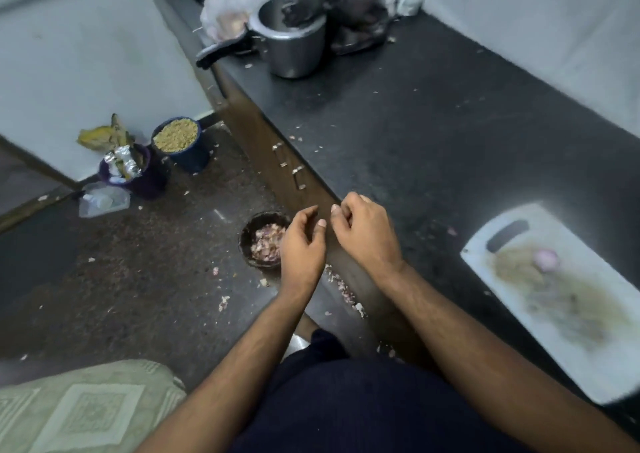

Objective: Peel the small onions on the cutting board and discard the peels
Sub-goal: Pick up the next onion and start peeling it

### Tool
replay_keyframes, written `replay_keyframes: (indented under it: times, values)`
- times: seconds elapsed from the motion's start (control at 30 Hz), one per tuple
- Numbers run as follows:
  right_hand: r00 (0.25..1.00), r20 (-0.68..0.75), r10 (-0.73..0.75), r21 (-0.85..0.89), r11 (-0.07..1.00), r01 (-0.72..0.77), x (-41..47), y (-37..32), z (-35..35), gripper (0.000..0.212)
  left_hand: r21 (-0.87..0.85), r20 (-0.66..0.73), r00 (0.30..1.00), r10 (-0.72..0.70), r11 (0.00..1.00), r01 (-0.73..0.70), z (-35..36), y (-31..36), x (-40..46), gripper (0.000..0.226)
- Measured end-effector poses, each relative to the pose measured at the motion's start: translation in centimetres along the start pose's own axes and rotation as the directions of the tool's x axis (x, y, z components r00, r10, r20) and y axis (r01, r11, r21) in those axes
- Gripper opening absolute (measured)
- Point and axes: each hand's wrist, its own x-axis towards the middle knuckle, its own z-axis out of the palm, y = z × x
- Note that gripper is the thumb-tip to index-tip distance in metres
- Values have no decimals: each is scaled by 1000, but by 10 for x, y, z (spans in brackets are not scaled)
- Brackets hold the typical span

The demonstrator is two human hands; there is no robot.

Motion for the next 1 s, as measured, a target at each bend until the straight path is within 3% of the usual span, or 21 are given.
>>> replay_keyframes:
  times: [0.07,0.13,0.23,0.37,0.47,0.77,0.93,1.0]
  values:
    - [999,-20,41,-42,998,-41,-19,16,-21,30,0,48,998,32,999,-33,19,12,-12,31]
    - [994,22,108,-31,994,-107,-36,37,-36,11,-1,109,992,67,998,-67,39,22,-24,30]
    - [977,79,198,-25,980,-196,-60,64,-59,49,13,200,970,138,990,-143,66,37,-42,32]
    - [959,-43,279,-84,956,-281,-90,99,-93,24,31,317,915,251,961,-274,102,52,-62,32]
    - [922,-142,361,-69,925,-373,-110,123,-116,17,18,416,861,293,944,-330,128,67,-78,31]
    - [823,-338,456,-42,866,-498,-131,164,-144,13,-8,591,740,322,919,-393,181,94,-89,27]
    - [761,-460,457,-81,833,-548,-119,180,-155,26,-37,670,654,351,895,-444,205,105,-70,29]
    - [769,-441,463,-130,815,-565,-108,186,-155,34,-34,701,615,361,878,-477,212,109,-59,32]
